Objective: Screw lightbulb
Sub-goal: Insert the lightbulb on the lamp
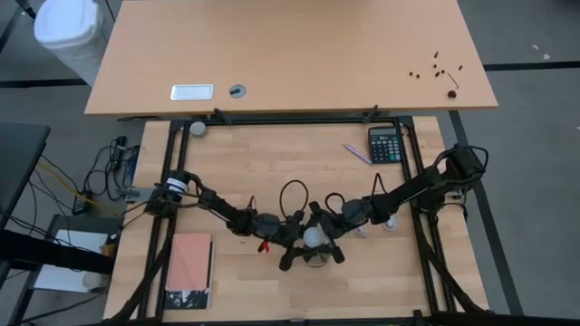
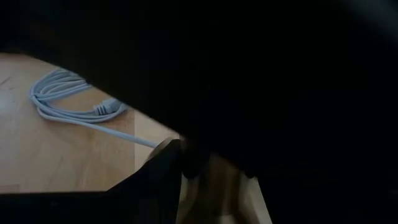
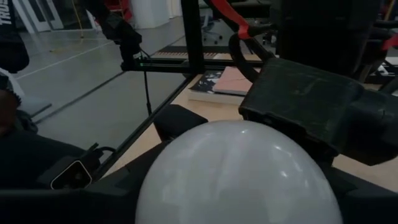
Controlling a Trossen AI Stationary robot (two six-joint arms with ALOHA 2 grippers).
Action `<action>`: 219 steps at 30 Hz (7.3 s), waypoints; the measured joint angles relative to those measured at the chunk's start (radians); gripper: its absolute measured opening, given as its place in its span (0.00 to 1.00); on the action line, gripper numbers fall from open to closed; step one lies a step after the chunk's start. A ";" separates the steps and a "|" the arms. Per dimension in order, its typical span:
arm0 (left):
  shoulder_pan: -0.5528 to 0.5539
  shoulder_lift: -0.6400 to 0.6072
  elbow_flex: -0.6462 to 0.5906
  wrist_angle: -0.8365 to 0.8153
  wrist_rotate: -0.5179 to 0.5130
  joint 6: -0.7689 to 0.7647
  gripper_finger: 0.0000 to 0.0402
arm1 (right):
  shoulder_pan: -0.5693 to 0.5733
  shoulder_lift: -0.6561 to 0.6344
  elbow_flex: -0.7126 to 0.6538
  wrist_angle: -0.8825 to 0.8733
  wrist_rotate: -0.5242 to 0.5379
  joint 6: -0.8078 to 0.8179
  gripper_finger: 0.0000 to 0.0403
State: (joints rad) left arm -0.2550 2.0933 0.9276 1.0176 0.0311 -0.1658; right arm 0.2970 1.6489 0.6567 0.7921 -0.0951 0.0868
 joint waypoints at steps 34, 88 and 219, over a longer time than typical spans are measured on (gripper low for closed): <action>-0.094 -0.001 0.000 -0.031 -0.581 -0.024 0.46 | 0.071 -0.008 0.000 -0.112 0.471 0.064 0.66; -0.136 0.000 0.033 -0.014 -0.499 0.012 0.46 | 0.092 -0.135 0.058 -0.352 0.228 0.041 0.97; -0.073 -0.002 0.114 -0.128 -0.341 -0.037 0.45 | 0.096 -0.077 0.629 -1.613 0.207 -0.008 0.97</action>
State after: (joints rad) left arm -0.3279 2.0918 1.0412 0.8898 -0.3104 -0.2026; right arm 0.3931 1.5720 1.2858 -0.8207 0.1124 0.0791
